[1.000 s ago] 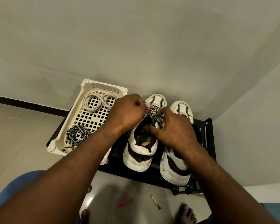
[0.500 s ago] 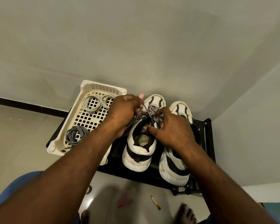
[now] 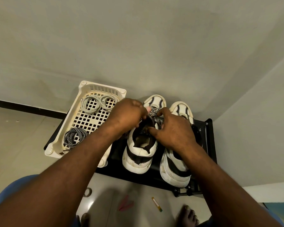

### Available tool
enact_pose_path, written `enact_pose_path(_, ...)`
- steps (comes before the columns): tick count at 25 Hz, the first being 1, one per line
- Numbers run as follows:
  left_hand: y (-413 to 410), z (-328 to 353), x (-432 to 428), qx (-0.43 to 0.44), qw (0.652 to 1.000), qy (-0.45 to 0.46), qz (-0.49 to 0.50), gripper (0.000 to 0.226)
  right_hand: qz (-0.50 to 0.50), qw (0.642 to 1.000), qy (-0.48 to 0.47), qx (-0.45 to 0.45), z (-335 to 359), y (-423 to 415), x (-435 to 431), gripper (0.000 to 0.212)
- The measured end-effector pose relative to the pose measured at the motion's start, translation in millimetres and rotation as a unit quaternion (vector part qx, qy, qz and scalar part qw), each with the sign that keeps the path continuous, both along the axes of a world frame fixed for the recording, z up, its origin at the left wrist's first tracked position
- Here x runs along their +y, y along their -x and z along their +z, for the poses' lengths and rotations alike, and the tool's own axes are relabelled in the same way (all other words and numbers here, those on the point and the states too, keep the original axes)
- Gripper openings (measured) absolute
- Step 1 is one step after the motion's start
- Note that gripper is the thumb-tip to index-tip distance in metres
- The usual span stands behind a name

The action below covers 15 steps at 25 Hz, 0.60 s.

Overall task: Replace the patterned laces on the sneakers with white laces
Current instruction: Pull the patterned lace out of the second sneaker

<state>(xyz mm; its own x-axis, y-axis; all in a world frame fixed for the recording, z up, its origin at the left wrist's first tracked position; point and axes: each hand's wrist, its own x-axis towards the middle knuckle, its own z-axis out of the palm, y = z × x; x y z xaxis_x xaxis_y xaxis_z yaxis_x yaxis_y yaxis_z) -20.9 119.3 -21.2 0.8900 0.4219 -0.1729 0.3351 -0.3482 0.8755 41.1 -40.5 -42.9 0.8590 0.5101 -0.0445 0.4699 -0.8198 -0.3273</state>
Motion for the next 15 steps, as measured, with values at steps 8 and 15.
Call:
enact_pose_path(8, 4.5, 5.7, 12.5, 0.033, 0.998, -0.044, -0.025, 0.035, 0.000, 1.000, 0.003, -0.004, -0.5, -0.3, -0.2, 0.069)
enact_pose_path(15, 1.4, -2.2, 6.7, -0.031, 0.999, -0.029, -0.018, 0.038, -0.003, 1.000, -0.008, -0.003, -2.0, -0.2, 0.4, 0.072)
